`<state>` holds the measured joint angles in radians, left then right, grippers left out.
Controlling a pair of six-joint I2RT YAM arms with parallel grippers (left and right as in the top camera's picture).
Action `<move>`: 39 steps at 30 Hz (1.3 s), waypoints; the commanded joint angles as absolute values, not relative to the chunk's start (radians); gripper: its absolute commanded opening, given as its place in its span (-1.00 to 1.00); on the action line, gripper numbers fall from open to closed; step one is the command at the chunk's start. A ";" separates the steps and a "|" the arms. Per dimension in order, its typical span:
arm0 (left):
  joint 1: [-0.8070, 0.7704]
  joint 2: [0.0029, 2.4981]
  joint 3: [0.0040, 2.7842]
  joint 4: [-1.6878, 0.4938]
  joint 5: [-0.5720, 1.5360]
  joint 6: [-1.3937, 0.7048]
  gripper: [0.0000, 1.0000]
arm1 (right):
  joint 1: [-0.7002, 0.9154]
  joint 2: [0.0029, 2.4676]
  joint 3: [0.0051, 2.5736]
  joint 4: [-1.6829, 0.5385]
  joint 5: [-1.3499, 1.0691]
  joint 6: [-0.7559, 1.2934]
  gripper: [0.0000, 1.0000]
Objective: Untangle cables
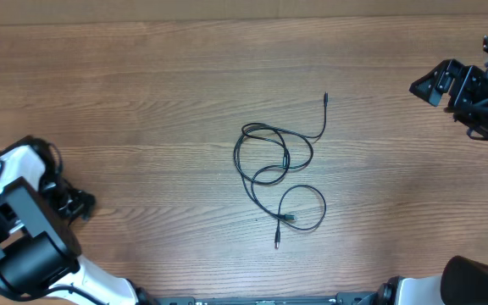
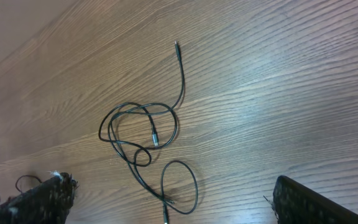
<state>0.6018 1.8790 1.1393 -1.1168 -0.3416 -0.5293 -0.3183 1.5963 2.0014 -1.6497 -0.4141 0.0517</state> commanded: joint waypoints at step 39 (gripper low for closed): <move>0.941 1.891 1.535 -0.999 -0.334 -0.560 1.00 | -0.313 1.596 2.001 -1.633 -0.427 0.055 1.00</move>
<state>0.9382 1.8839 1.4963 -0.9783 -0.3332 -0.5484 -0.3180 1.5963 2.0014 -1.6413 -0.4160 0.0521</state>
